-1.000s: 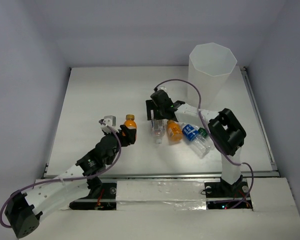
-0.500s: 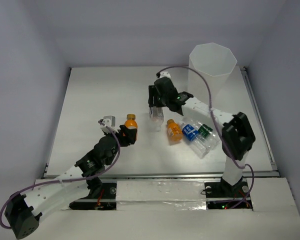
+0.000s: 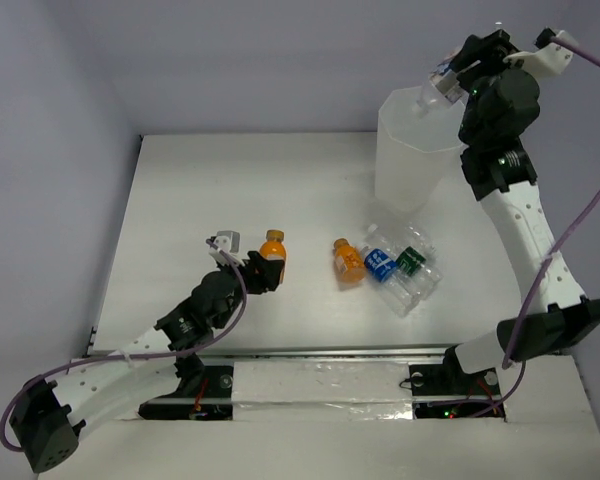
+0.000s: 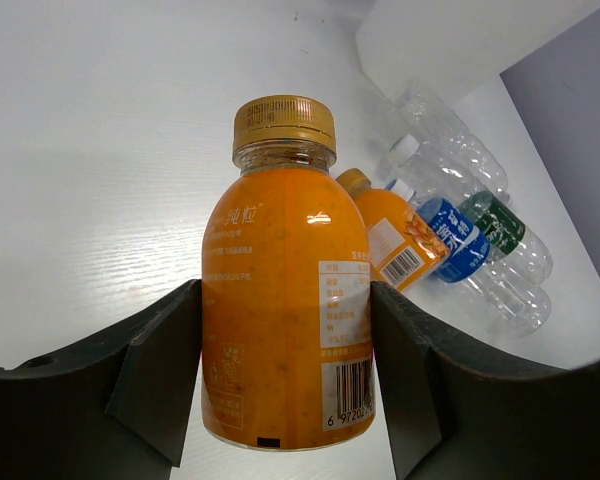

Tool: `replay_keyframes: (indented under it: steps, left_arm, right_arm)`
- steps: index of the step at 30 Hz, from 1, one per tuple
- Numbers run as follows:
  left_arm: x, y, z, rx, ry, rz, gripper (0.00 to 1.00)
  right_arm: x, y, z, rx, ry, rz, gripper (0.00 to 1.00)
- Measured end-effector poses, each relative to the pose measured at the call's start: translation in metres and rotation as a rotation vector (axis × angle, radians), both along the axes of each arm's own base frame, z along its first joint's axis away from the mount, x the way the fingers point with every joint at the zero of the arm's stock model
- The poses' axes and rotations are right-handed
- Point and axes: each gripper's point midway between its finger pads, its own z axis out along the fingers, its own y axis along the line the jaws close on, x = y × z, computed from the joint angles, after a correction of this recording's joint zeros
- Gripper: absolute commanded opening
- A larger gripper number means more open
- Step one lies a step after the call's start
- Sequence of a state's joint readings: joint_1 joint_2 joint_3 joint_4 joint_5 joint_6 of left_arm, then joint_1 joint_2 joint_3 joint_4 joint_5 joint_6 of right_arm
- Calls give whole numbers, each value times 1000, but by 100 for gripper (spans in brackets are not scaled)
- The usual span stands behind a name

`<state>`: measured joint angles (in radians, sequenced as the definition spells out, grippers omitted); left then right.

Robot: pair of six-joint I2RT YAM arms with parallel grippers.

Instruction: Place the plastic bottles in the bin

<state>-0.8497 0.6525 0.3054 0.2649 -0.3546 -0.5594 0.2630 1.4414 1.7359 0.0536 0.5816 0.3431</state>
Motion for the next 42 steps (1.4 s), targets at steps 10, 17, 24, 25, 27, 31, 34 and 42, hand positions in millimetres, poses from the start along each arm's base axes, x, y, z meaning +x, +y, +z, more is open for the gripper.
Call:
replay_keyframes:
  steps: [10,17,24,25,27,31,34,42]
  left_arm:
    - [-3,-9,7,-48,-13,-36,43]
    - [-2,-14,3,-42,-3,-52,42]
    - [5,-33,36,-67,-49,-78,41]
    - [7,-38,44,-79,-63,-84,41]
    - [11,-47,60,-105,-90,-93,40]
    - [22,-69,85,-125,-130,-110,38]
    - [37,-90,111,-128,-171,-119,38]
    - [84,-154,217,-129,-368,-141,38]
  right_arm:
    - [96,-36,-110,-155,292,-210,47]
    - [100,-35,-132,-198,349,-207,94]
    - [70,-23,-99,-149,261,-98,98]
    - [62,-22,-89,-140,239,-85,96]
    - [41,-20,-70,-117,187,-51,75]
    - [-20,-14,-58,-42,75,54,15]
    - [-72,-10,-82,20,21,143,11]
    - [-134,23,-192,109,70,391,11]
